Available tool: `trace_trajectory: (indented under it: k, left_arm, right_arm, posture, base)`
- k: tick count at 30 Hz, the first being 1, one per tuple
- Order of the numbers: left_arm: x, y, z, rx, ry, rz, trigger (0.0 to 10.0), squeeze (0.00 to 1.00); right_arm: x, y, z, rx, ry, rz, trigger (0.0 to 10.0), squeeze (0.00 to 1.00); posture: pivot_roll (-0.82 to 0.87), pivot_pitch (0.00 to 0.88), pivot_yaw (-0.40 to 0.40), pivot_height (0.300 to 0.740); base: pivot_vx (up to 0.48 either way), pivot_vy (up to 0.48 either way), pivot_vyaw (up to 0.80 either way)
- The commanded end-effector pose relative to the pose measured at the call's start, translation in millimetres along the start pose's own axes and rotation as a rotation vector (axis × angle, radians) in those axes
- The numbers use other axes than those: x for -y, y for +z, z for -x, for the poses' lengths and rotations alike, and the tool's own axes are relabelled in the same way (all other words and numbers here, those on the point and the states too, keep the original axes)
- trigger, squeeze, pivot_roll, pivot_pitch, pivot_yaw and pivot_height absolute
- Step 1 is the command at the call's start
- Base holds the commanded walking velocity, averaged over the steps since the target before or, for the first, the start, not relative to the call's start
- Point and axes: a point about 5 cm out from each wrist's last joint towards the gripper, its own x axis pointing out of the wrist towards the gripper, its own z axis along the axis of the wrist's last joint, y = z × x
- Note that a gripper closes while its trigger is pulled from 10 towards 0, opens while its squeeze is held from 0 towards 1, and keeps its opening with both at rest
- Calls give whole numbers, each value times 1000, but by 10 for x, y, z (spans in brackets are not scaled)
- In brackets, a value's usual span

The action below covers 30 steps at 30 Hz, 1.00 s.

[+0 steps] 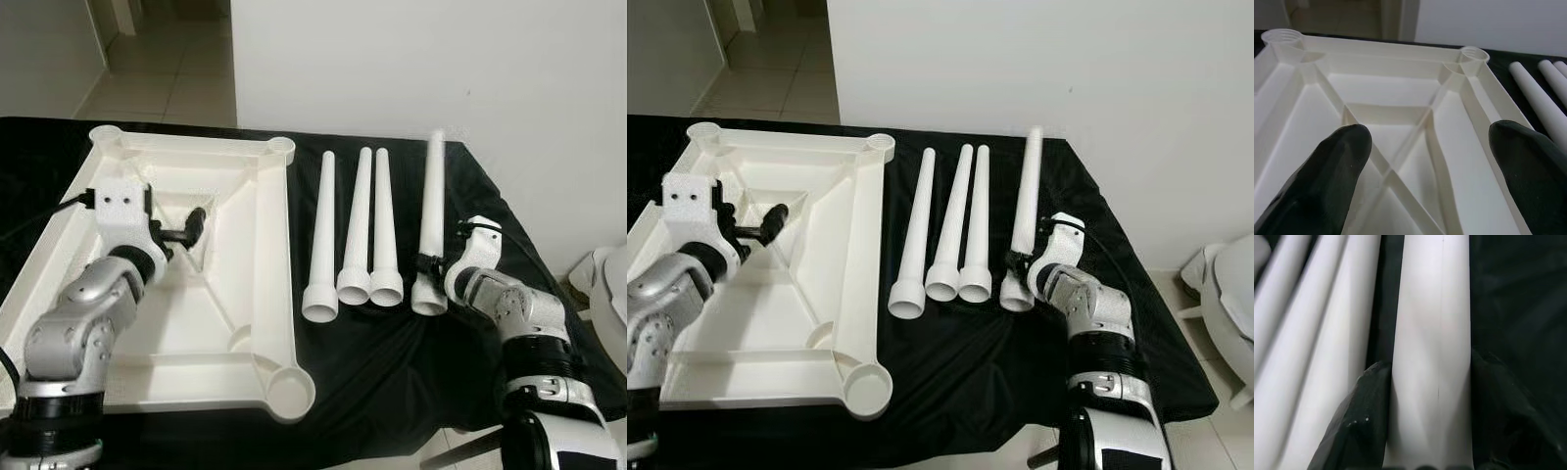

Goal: Building children table

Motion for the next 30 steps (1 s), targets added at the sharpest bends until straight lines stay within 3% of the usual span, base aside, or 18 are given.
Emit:
trace_trajectory:
  k: [1,5,10,19,21,23,27,29,30]
  left_arm:
    - [70,-2,-18,-8,-151,22,10000,0]
    - [90,98,-76,6,-205,39,10000,0]
    - [226,281,-136,15,-375,47,10000,0]
    - [361,329,-173,13,-473,56,10000,0]
    - [410,357,-186,17,-507,53,10000,0]
    - [480,413,-212,33,-546,36,10000,0]
    - [502,444,-235,41,-548,15,10000,0]
    - [611,522,-290,56,-571,-35,10000,0]
    - [611,522,-290,56,-571,-35,10000,0]
  right_arm:
    - [69,-106,-12,-20,-38,-51,10000,0]
    - [28,-35,-30,8,-3,-77,10000,0]
    - [-122,120,-43,110,95,-59,10000,0]
    - [-281,263,-17,217,202,-43,10000,0]
    - [-344,340,5,267,242,-22,10000,0]
    - [-466,504,75,384,324,56,10000,0]
    - [-518,580,109,438,361,92,10000,0]
    - [-652,744,177,537,450,134,10000,0]
    - [-652,744,177,537,450,134,10000,0]
  posture:
    - [30,85,-31,740]
    - [34,94,-21,740]
    - [37,97,-15,740]
    - [33,93,-19,740]
    - [32,91,-21,740]
    - [30,86,-24,740]
    - [28,83,-26,740]
    - [26,76,-36,740]
    - [26,76,-36,740]
  base:
    - [0,0,0]
    - [0,0,0]
    - [0,0,0]
    - [0,0,0]
    - [0,0,0]
    - [0,0,0]
    - [0,0,0]
    - [0,0,0]
    - [0,0,0]
